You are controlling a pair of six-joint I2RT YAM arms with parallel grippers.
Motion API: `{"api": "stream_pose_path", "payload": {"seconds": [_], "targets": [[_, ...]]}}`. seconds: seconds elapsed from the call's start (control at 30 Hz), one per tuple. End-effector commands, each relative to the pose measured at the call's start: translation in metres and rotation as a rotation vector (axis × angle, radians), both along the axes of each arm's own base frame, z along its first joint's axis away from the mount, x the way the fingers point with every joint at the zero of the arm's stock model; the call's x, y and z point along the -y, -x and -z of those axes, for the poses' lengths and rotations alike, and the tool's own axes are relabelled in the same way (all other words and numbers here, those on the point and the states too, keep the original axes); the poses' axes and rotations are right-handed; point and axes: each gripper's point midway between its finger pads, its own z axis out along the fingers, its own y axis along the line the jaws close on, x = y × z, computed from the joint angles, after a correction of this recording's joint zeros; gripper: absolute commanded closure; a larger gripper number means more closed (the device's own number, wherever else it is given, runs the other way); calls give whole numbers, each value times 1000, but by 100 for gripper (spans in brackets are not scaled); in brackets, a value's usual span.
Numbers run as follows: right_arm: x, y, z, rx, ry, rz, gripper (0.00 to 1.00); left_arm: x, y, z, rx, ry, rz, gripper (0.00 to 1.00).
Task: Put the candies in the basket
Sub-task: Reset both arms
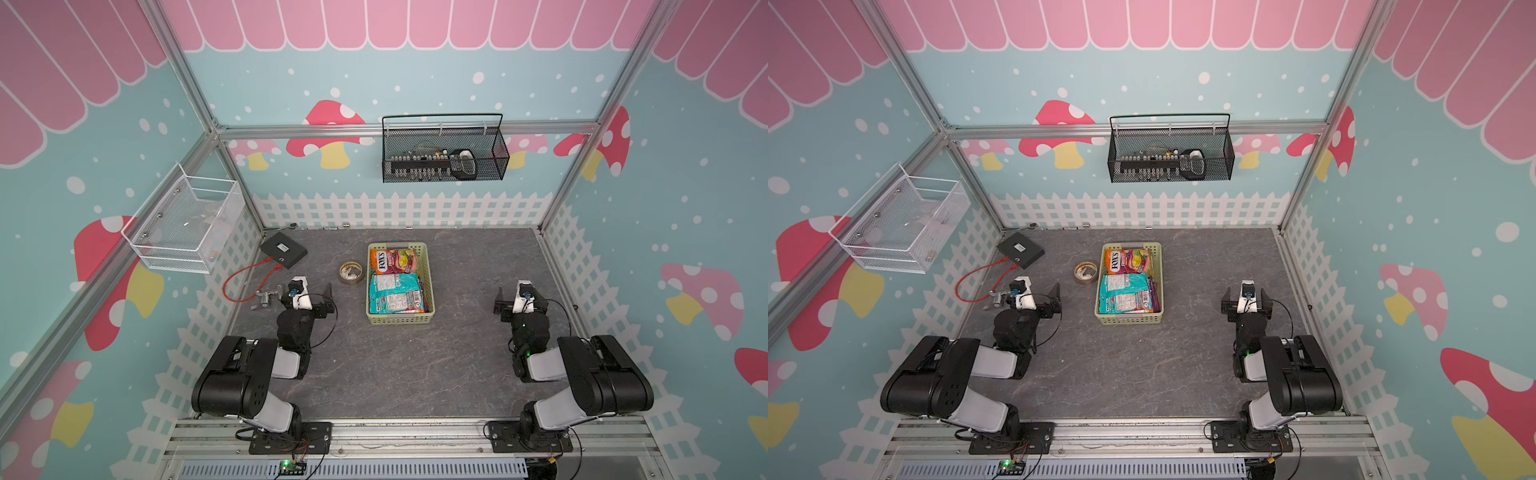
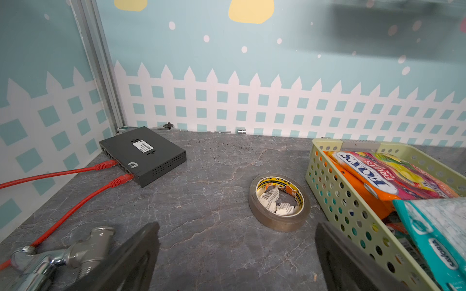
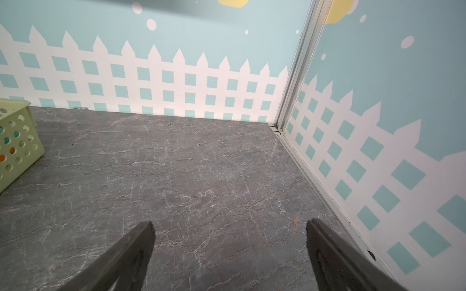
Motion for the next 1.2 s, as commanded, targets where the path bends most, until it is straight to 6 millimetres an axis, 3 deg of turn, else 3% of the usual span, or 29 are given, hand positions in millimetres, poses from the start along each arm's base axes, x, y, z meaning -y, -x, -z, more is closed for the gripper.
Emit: {"api": "stream_pose_path", "payload": {"seconds": [0.0, 0.13, 0.2, 0.3, 0.5, 0.8, 1.17], "targets": [[3, -3, -9, 34, -8, 10, 1, -1, -2, -8, 25, -6, -3, 1], [3, -3, -9, 35, -7, 11, 1, 2, -1, -8, 27, -8, 14, 1], [2, -3, -9, 34, -8, 9, 1, 24, 9, -10, 56, -51, 152, 1], [3, -3, -9, 34, -7, 9, 1, 37, 23, -15, 97, -72, 256, 1], [2, -3, -9, 34, -8, 9, 1, 37, 23, -14, 95, -71, 261, 1], [3, -3, -8, 33, -8, 10, 2, 24, 7, -9, 46, -37, 190, 1], [3, -3, -8, 31, -8, 10, 1, 24, 7, -9, 47, -37, 188, 1]]}}
